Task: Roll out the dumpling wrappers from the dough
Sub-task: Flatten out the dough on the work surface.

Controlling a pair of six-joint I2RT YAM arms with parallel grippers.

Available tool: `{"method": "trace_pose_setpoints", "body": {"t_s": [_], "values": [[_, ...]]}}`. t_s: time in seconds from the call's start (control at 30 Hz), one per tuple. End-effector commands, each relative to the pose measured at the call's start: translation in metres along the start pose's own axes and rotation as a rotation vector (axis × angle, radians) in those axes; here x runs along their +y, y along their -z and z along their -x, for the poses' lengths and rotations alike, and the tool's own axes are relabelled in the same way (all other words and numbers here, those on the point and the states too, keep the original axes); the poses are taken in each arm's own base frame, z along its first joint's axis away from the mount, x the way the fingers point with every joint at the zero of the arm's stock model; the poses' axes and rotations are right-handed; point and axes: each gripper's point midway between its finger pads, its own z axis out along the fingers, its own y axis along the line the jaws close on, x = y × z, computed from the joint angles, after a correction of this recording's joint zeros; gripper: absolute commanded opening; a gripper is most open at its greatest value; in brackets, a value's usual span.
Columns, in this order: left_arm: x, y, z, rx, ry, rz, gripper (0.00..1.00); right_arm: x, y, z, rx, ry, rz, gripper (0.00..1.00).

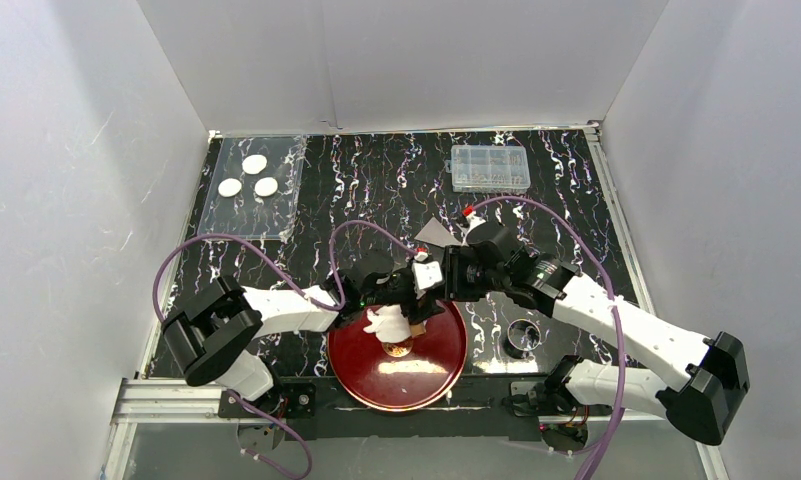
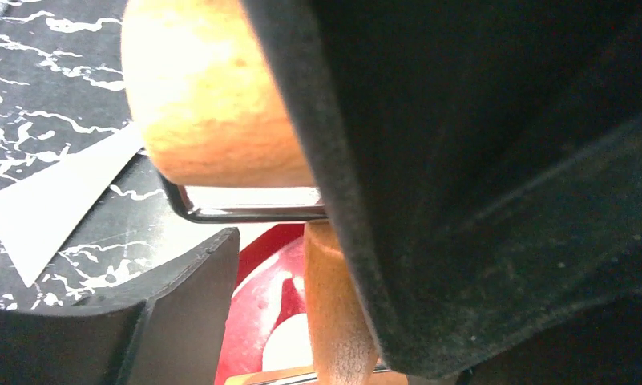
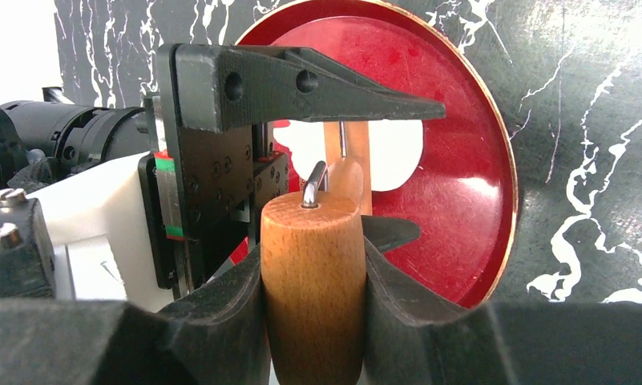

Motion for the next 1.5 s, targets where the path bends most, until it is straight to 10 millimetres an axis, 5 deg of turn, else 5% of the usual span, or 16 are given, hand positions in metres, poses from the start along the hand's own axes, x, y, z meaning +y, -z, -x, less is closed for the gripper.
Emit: {"method": "trace_pose_setpoints", "body": {"t_s": [0.0,0.23,0.37,0.87,1.03,1.47], "values": [[-0.005,0.003,0.036,-0.055,0.019,-0.041,0.61,0.035,0.007,0.012,-0.037,-0.015,0.15,0.01],[-0.018,0.009,0.053,-0.056,0.103,-0.115,0.36,0.033,0.014,0.012,-0.049,-0.043,0.139,0.01],[-0.014,0.007,0.05,-0.051,0.052,-0.102,0.0,0.033,0.009,0.01,-0.051,-0.026,0.161,0.01],[0.002,-0.007,0.04,-0.172,0.069,0.005,0.0,0.032,0.0,0.027,-0.127,0.042,0.095,0.01],[0.011,-0.01,0.018,-0.135,0.09,0.051,0.0,0.028,-0.015,0.029,-0.133,0.074,0.077,0.01],[0.011,0.015,-0.022,-0.043,0.161,0.129,0.0,0.025,-0.042,-0.011,-0.031,0.127,0.057,0.01]]}}
